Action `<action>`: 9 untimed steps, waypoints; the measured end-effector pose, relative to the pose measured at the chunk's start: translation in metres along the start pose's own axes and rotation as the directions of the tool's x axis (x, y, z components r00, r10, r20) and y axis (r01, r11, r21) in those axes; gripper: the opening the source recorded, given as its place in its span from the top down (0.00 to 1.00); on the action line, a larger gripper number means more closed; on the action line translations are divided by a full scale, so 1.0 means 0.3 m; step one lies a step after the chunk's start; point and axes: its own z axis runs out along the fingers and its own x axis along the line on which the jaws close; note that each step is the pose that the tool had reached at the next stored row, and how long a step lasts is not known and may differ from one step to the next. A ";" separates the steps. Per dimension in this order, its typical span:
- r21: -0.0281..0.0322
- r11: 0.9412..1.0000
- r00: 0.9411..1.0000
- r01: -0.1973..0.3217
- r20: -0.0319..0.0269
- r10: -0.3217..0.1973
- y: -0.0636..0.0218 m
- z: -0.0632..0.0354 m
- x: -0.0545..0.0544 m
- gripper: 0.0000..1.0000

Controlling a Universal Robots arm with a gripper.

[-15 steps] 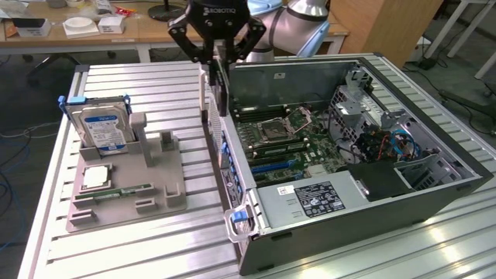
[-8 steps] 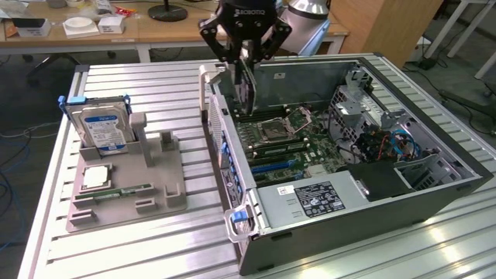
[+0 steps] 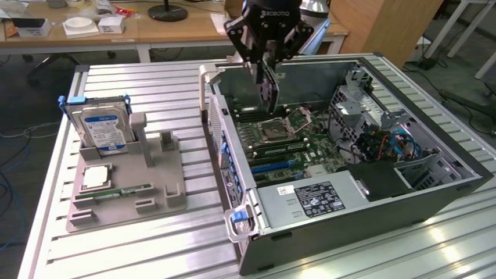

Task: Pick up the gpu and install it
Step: 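Pick up the gpu and move the gpu toward the slot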

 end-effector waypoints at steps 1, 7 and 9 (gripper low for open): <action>0.000 1.000 1.000 0.000 0.000 0.000 0.000 0.001 -0.011 0.73; 0.000 1.000 1.000 0.000 0.000 0.000 0.003 0.007 -0.077 0.73; 0.000 1.000 1.000 0.000 0.000 0.000 0.004 0.010 -0.100 0.73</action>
